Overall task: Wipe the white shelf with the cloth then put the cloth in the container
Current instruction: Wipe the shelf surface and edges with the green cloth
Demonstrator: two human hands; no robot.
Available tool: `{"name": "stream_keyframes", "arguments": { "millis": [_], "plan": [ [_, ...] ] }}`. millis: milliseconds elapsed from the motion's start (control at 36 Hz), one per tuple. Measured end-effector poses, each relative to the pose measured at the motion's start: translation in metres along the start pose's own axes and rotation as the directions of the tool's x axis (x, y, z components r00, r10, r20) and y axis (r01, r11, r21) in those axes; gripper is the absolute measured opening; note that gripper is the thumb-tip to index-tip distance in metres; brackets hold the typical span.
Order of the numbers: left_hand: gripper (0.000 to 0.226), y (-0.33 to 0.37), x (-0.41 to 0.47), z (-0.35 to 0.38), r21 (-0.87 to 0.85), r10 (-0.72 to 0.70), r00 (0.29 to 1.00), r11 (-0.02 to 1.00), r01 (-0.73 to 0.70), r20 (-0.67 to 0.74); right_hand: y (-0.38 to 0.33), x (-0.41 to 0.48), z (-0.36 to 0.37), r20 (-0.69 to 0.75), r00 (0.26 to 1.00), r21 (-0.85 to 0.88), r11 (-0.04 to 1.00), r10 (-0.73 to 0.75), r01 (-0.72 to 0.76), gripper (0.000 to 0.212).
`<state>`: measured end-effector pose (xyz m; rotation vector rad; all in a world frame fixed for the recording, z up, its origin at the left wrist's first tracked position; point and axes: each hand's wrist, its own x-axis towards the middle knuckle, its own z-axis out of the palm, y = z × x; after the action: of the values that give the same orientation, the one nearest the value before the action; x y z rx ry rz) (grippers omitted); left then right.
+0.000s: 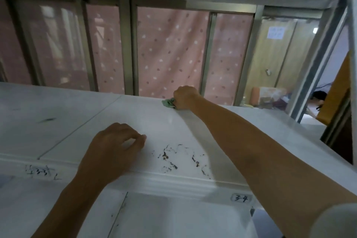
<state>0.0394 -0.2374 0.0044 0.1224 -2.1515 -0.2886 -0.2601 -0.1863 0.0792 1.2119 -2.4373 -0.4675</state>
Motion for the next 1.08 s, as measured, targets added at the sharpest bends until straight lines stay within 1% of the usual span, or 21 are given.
{"name": "stream_keyframes", "arguments": {
  "millis": [83, 139, 222, 333, 444, 500, 556, 583, 639, 694, 750, 806, 861, 917, 1000, 1083],
  "plan": [
    [0.041, 0.0, -0.004, -0.003, 0.059, 0.02, 1.0, 0.998, -0.022, 0.021, -0.003, -0.026, -0.01, -0.002, 0.989, -0.102, 0.983, -0.15, 0.149, 0.022],
    [0.044, 0.001, -0.004, -0.004, 0.088, 0.023, 0.999, 0.996, -0.026, 0.041, -0.004, -0.052, -0.017, 0.006, 0.969, -0.157, 0.957, -0.245, 0.243, 0.026],
    [0.046, 0.004, -0.002, -0.007, 0.013, -0.08, 0.994, 0.997, 0.079, 0.076, -0.002, -0.096, -0.025, -0.007, 0.941, -0.2, 0.923, -0.337, 0.329, 0.036],
    [0.032, 0.007, -0.002, -0.006, -0.022, -0.135, 0.984, 0.99, 0.139, 0.117, 0.003, -0.144, -0.023, -0.066, 0.925, -0.16, 0.919, -0.373, 0.36, 0.038],
    [0.032, 0.016, -0.005, -0.005, 0.055, -0.062, 0.995, 0.997, 0.057, 0.084, 0.001, -0.184, -0.024, -0.133, 0.906, -0.158, 0.911, -0.401, 0.38, 0.043],
    [0.028, 0.015, -0.004, -0.005, 0.015, -0.064, 0.995, 0.998, 0.063, 0.079, 0.003, -0.198, -0.024, -0.172, 0.908, -0.129, 0.922, -0.383, 0.365, 0.046],
    [0.026, 0.013, -0.004, -0.006, -0.039, -0.074, 0.995, 0.996, 0.077, 0.074, 0.007, -0.206, -0.021, -0.17, 0.934, -0.077, 0.95, -0.313, 0.304, 0.048],
    [0.025, 0.013, -0.004, -0.007, -0.048, -0.069, 0.995, 0.996, 0.073, 0.069, 0.011, -0.209, -0.019, -0.16, 0.955, -0.042, 0.968, -0.25, 0.246, 0.049],
    [0.02, 0.013, -0.005, -0.008, -0.057, -0.065, 0.997, 0.996, 0.068, 0.051, 0.021, -0.216, -0.016, -0.092, 0.993, 0.025, 0.997, -0.072, 0.075, 0.051],
    [0.013, 0.015, -0.006, -0.009, -0.08, -0.087, 0.996, 0.993, 0.089, 0.037, 0.039, -0.225, -0.01, -0.011, 0.991, 0.087, 0.987, 0.136, -0.135, 0.044],
    [0.012, 0.017, -0.006, -0.01, -0.109, -0.127, 0.991, 0.986, 0.13, 0.037, 0.064, -0.237, 0.0, 0.047, 0.946, 0.114, 0.939, 0.321, -0.324, 0.034],
    [0.013, 0.017, -0.006, -0.01, -0.13, -0.142, 0.989, 0.98, 0.147, 0.05, 0.09, -0.253, 0.011, 0.095, 0.879, 0.115, 0.872, 0.467, -0.476, 0.035],
    [0.014, 0.016, -0.006, -0.01, -0.14, -0.141, 0.988, 0.979, 0.149, 0.063, 0.114, -0.273, 0.018, 0.136, 0.807, 0.092, 0.804, 0.574, -0.588, 0.036],
    [0.014, 0.016, -0.005, -0.011, -0.136, -0.151, 0.986, 0.978, 0.16, 0.072, 0.135, -0.294, 0.024, 0.166, 0.74, 0.027, 0.747, 0.652, -0.664, 0.034],
    [0.012, 0.019, -0.005, -0.012, -0.139, -0.183, 0.98, 0.971, 0.193, 0.081, 0.153, -0.325, 0.029, 0.193, 0.659, -0.062, 0.679, 0.727, -0.731, 0.033],
    [0.013, 0.022, -0.006, -0.013, -0.145, -0.195, 0.977, 0.968, 0.205, 0.084, 0.158, -0.347, 0.031, 0.183, 0.617, -0.127, 0.641, 0.765, -0.757, 0.03]
  ]
}}
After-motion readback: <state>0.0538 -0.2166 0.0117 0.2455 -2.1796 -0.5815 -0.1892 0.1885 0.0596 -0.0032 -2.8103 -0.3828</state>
